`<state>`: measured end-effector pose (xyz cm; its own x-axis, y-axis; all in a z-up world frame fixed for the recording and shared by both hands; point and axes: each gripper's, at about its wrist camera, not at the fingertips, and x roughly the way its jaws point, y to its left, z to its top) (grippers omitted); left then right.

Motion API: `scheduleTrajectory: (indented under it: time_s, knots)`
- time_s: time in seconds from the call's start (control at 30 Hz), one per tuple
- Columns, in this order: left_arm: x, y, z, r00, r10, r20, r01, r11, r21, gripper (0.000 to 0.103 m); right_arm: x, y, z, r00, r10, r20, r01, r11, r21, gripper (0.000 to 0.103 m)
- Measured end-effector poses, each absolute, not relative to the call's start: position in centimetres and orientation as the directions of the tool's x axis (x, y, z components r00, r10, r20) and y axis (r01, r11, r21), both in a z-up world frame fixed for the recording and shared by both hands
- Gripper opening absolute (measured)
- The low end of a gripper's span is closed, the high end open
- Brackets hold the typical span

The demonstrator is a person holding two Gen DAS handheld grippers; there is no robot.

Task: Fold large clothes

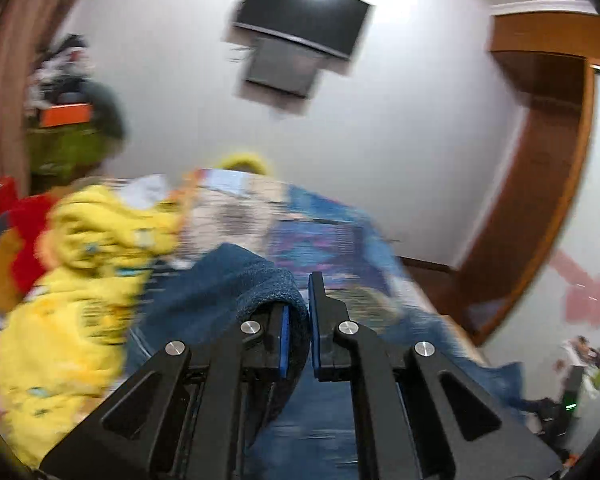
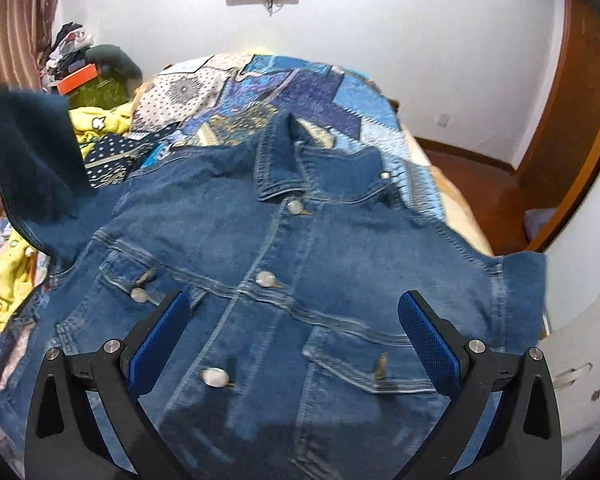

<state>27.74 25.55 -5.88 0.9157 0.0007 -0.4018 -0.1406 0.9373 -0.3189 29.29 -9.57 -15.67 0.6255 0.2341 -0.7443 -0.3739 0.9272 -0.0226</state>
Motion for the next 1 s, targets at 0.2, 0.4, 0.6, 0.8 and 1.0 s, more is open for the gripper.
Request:
scheduleTrajectory:
  time_s: [0.2,0.4,0.6,0.8,1.0]
  knots:
    - [32.8,16.5,-6.8,0.879,-0.216,-0.425,0.058,0.933,-0.356,0.007,29.2,-12.2,-15.8,0.629,0.222,-0.745,-0.344,0.939,-0.010,0.103]
    - [36.9,7.5,-12.2,0.734,-0.373,-0.568,0.166,0.909,-0.382,0.007,29.3,-14.7,-16.6,0.621,0.207,-0.756,-0.302,0.953,0.014,0.103]
    - [38.3,1.5,-19.7,0.522,-0.406,-0.750,0.214,0.914,-0.345,0.007,29.4,-16.1,-17.5,0.599,0.200,-0.775,-0.283,0.959,0.029,0.103]
    - [37.5,-0.6,-23.6,0.381,-0.402,-0.832,0.239,0.913,-0.332,0.009,29.3,-16.5,-18.1,0.578,0.191,-0.793,-0.284,0.959,0.024,0.103]
    - [35.4,0.1,-22.8,0.352,-0.342,-0.871,0.257,0.930,-0.261,0.052,28.9,-15.9,-17.3,0.585,0.201,-0.786,-0.310,0.951,0.012,0.103]
